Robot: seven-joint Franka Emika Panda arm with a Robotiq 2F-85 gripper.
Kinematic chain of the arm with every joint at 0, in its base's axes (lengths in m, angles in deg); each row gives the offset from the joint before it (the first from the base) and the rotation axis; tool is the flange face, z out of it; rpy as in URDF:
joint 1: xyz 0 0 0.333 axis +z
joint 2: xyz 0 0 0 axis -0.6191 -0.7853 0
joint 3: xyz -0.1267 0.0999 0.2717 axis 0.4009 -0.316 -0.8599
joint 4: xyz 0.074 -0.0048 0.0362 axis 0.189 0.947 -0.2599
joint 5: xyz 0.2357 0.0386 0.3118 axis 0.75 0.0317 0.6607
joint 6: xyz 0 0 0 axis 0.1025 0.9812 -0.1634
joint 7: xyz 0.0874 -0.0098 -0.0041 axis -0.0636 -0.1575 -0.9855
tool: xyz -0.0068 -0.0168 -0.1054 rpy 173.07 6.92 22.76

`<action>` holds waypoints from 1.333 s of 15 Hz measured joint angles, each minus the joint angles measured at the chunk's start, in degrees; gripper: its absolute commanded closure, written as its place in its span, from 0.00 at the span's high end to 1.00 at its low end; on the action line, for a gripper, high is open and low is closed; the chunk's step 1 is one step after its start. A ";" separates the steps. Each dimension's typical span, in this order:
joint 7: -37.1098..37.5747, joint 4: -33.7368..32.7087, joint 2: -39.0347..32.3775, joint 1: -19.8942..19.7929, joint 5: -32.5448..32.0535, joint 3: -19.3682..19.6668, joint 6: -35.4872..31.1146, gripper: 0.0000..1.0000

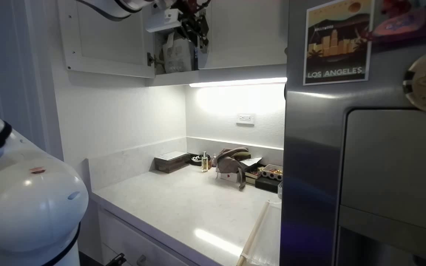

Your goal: Open the right cupboard door, take the brown bottle out of the cupboard, and put it on the counter

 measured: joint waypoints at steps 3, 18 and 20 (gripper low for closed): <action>-2.30 -3.52 -0.19 4.02 0.56 3.62 8.59 0.22; -3.77 -15.37 -5.14 7.47 0.43 7.15 29.65 0.86; -1.37 -15.12 -5.13 5.14 -3.00 7.21 32.11 1.00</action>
